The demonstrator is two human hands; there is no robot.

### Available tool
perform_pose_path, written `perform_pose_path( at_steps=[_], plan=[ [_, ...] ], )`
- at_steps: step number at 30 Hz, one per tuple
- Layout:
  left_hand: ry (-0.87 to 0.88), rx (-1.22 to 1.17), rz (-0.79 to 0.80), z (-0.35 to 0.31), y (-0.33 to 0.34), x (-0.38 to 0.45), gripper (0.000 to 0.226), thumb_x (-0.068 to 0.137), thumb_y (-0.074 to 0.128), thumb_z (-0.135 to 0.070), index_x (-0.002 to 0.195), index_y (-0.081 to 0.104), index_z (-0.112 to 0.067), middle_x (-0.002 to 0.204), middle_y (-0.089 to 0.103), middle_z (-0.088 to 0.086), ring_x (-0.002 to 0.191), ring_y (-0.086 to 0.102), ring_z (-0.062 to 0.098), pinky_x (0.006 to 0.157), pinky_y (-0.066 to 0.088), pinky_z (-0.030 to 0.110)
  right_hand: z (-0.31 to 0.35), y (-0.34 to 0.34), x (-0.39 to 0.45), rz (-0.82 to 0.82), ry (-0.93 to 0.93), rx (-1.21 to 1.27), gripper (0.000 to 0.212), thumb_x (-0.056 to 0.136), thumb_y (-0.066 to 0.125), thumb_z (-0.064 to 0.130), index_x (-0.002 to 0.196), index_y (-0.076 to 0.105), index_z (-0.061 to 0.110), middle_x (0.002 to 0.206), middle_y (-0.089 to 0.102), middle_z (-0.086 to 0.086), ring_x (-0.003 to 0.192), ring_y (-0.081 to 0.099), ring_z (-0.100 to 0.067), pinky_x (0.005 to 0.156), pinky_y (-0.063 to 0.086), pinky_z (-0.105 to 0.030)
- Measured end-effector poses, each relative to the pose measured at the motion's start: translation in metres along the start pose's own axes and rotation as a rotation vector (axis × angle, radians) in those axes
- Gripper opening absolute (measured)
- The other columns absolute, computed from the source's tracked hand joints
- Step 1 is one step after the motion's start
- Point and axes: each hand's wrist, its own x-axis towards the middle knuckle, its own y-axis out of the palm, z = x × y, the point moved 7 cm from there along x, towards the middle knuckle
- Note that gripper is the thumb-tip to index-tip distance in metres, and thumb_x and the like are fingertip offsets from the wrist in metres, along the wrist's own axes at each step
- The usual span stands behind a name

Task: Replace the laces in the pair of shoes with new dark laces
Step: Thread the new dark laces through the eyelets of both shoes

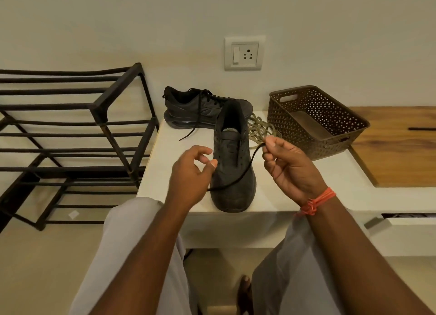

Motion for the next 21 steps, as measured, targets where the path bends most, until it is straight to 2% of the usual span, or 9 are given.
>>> perform_pose_path(
  at_steps=[2,5,11,12,14,16,18,20,21],
  plan=[
    [0.040,-0.042,0.080,-0.005,0.012,-0.004,0.013,0.092,0.063,-0.027,0.105,0.064,-0.026,0.092,0.063,-0.012,0.073,0.057,0.006,0.061,0.041,0.007,0.003,0.001,0.000,0.001,-0.017,0.095,0.027,0.079,0.056,0.002,0.105,0.063,0.003,0.079,0.066,-0.005,0.066,0.063,-0.007,0.060,0.053,-0.013],
    [0.098,-0.092,0.124,-0.013,0.019,-0.008,0.009,0.092,0.062,-0.029,0.101,0.063,-0.030,0.090,0.063,-0.017,0.077,0.057,0.002,0.061,0.047,0.008,0.001,0.002,0.000,-0.018,-0.040,0.166,0.031,0.080,0.056,0.003,0.110,0.063,0.003,0.081,0.067,-0.005,0.069,0.063,-0.007,0.063,0.054,-0.014],
    [0.140,-0.127,0.242,-0.023,0.039,-0.020,0.009,0.090,0.063,-0.033,0.095,0.061,-0.040,0.085,0.064,-0.017,0.079,0.059,0.004,0.069,0.052,0.016,-0.003,0.002,0.006,-0.070,-0.072,0.266,0.014,0.084,0.060,0.020,0.091,0.071,0.014,0.093,0.069,-0.003,0.086,0.067,-0.015,0.079,0.058,-0.026],
    [0.142,-0.099,0.252,-0.020,0.042,-0.021,0.008,0.090,0.064,-0.033,0.096,0.062,-0.039,0.085,0.065,-0.017,0.078,0.061,0.005,0.070,0.054,0.018,-0.003,0.005,0.008,-0.053,-0.070,0.286,0.014,0.084,0.059,0.020,0.093,0.069,0.014,0.091,0.069,-0.001,0.084,0.068,-0.013,0.078,0.058,-0.026],
    [0.120,-0.056,0.262,-0.015,0.045,-0.020,0.004,0.089,0.064,-0.035,0.092,0.063,-0.037,0.084,0.066,-0.015,0.078,0.063,0.007,0.072,0.056,0.024,0.001,0.006,0.014,-0.047,-0.074,0.285,0.020,0.085,0.057,0.021,0.102,0.064,0.015,0.081,0.063,0.004,0.066,0.062,-0.006,0.063,0.055,-0.018],
    [0.062,-0.033,0.243,-0.008,0.042,-0.018,0.004,0.088,0.064,-0.038,0.085,0.064,-0.035,0.081,0.065,-0.012,0.077,0.062,0.008,0.071,0.055,0.026,0.010,0.005,0.024,-0.036,-0.103,0.067,0.026,0.087,0.057,0.020,0.111,0.064,0.013,0.078,0.057,0.004,0.052,0.050,-0.002,0.051,0.046,-0.013],
    [-0.015,-0.016,0.178,0.004,0.035,-0.015,0.012,0.087,0.065,-0.039,0.080,0.065,-0.030,0.077,0.064,-0.010,0.074,0.061,0.008,0.067,0.052,0.024,0.022,0.012,0.033,-0.007,-0.215,-0.496,0.021,0.091,0.060,0.017,0.108,0.068,0.008,0.077,0.059,0.001,0.048,0.047,-0.005,0.048,0.042,-0.016],
    [-0.094,0.019,0.093,0.016,0.027,-0.012,0.014,0.087,0.068,-0.037,0.079,0.063,-0.026,0.076,0.063,-0.009,0.073,0.060,0.009,0.065,0.048,0.021,0.016,0.023,0.041,0.073,-0.305,-1.123,0.021,0.094,0.060,0.017,0.108,0.072,0.006,0.084,0.067,0.000,0.056,0.057,-0.003,0.056,0.045,-0.017],
    [-0.132,0.029,0.061,0.021,0.024,-0.010,0.014,0.086,0.069,-0.036,0.081,0.062,-0.024,0.076,0.062,-0.008,0.073,0.059,0.010,0.064,0.046,0.019,0.005,0.025,0.044,0.129,-0.291,-1.354,0.023,0.095,0.059,0.018,0.113,0.071,0.008,0.094,0.070,0.000,0.072,0.062,-0.002,0.068,0.048,-0.019]
  ],
)
